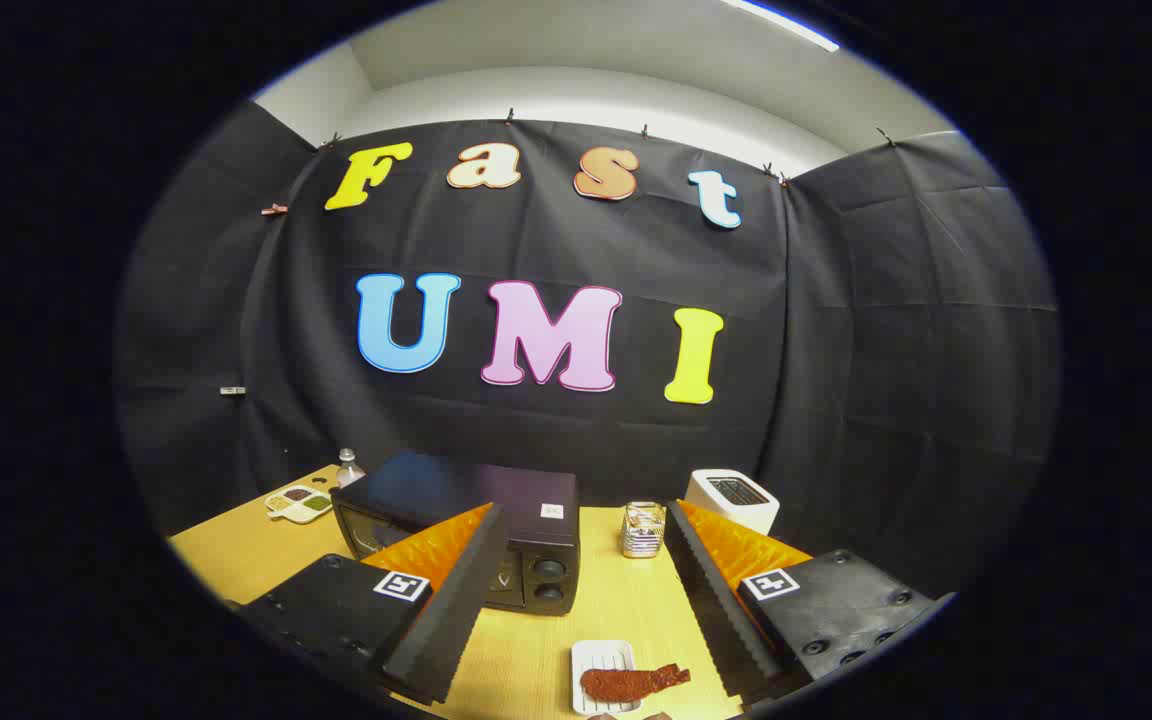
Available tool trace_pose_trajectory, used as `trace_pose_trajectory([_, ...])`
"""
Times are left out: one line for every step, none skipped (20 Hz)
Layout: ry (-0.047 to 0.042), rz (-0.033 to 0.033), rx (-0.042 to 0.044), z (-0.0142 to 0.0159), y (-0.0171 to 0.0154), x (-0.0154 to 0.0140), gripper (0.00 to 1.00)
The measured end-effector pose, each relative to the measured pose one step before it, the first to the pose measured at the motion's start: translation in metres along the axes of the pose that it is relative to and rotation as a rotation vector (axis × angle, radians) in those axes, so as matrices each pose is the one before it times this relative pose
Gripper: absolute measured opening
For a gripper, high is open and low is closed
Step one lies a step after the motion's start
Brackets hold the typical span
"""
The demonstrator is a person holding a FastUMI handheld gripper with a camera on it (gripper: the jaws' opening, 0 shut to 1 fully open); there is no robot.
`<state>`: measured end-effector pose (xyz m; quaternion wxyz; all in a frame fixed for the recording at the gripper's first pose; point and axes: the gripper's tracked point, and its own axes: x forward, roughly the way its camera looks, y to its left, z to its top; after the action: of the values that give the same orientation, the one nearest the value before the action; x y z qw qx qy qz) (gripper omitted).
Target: Open the toaster oven, put the food inside, and close the toaster oven door.
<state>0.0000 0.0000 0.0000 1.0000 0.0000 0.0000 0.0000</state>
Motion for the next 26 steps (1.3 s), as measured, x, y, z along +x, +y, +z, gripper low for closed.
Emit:
trace_pose_trajectory([0.00127,-0.01125,0.00163,-0.00099,-0.00033,0.00056,0.97])
trace_pose_trajectory([0.00366,-0.00770,0.00125,-0.00030,0.00023,0.00125,0.97])
trace_pose_trajectory([0.00350,-0.00398,0.00177,-0.00077,0.00019,0.00157,0.97])
trace_pose_trajectory([-0.00183,0.00112,0.00661,0.00044,0.00068,0.00057,0.97])
trace_pose_trajectory([-0.00049,-0.00346,0.00631,0.00062,-0.00033,0.00044,0.97])
trace_pose_trajectory([0.00072,-0.00051,0.00181,-0.00113,-0.00016,0.00041,0.97])
trace_pose_trajectory([0.00323,-0.00013,-0.00510,-0.00068,-0.00032,-0.00035,0.97])
trace_pose_trajectory([0.00499,0.00353,-0.00598,-0.00029,0.00059,0.00007,0.97])
trace_pose_trajectory([0.00223,0.00519,-0.00081,0.00034,0.00089,-0.00035,0.97])
trace_pose_trajectory([0.00108,0.00409,0.00147,0.00078,0.00027,-0.00057,0.97])
trace_pose_trajectory([0.00017,0.00343,0.00047,0.00042,-0.00020,-0.00048,0.97])
trace_pose_trajectory([-0.00023,0.00412,-0.00341,0.00021,0.00010,0.00011,0.97])
trace_pose_trajectory([0.00040,0.00674,-0.00445,-0.00048,0.00048,-0.00074,0.97])
trace_pose_trajectory([0.00198,0.00858,-0.00131,-0.00024,0.00075,-0.00044,0.97])
trace_pose_trajectory([0.00328,0.00760,0.00077,-0.00005,0.00018,-0.00041,0.97])
trace_pose_trajectory([0.00456,0.00843,0.00286,0.00083,-0.00021,-0.00098,0.97])
trace_pose_trajectory([0.00240,0.00578,0.00387,0.00098,0.00024,-0.00040,0.97])
trace_pose_trajectory([0.00319,0.00557,0.00434,0.00151,0.00016,-0.00141,0.97])
trace_pose_trajectory([0.00447,0.00728,0.00353,0.00162,0.00111,-0.00219,0.97])
trace_pose_trajectory([0.00419,0.00553,0.00213,0.00162,0.00004,-0.00073,0.97])
trace_pose_trajectory([0.00729,0.00048,-0.00194,-0.00022,0.00225,0.00165,0.97])
trace_pose_trajectory([0.01366,-0.00439,0.01060,-0.00156,0.00449,0.00426,0.97])
trace_pose_trajectory([0.01721,-0.00160,0.01633,-0.00107,0.00323,0.00325,0.97])
trace_pose_trajectory([0.01627,-0.00469,0.01419,-0.00046,0.00119,0.00176,0.97])
trace_pose_trajectory([0.01363,-0.00411,0.01275,-0.00131,0.00004,0.00279,0.97])
trace_pose_trajectory([0.02059,-0.00404,0.00937,-0.00518,-0.00004,0.00284,0.97])
